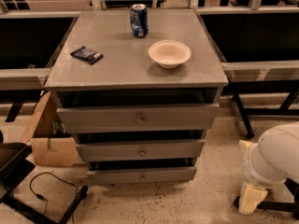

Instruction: Open bottom drawer

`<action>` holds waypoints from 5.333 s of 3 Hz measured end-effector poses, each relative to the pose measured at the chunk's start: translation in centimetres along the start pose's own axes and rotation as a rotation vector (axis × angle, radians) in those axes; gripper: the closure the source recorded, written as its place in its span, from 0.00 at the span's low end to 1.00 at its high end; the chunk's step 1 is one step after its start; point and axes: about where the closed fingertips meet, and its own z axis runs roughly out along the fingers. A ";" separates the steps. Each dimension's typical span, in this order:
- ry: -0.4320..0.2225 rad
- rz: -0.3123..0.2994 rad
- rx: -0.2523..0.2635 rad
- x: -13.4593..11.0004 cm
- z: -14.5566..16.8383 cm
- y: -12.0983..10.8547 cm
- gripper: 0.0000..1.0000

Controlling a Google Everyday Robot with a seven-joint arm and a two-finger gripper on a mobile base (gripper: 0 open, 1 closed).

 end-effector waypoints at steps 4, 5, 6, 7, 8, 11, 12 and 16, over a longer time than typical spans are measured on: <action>-0.034 -0.252 -0.106 -10.8 22.3 7.8 0.00; -0.098 -0.263 -0.098 -13.3 25.8 6.4 0.00; -0.128 -0.287 -0.100 -16.3 32.2 4.9 0.00; -0.161 -0.318 -0.091 -18.8 38.8 3.5 0.00; -0.204 -0.319 -0.100 -20.9 44.7 2.7 0.00; -0.267 -0.255 -0.075 -25.6 51.5 -1.5 0.00; -0.241 -0.242 -0.096 -25.2 52.7 -0.9 0.14; -0.191 -0.212 -0.130 -23.0 53.3 0.4 1.00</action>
Offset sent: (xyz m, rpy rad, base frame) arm 0.0289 0.1076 -0.2703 -0.1218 0.0200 0.0799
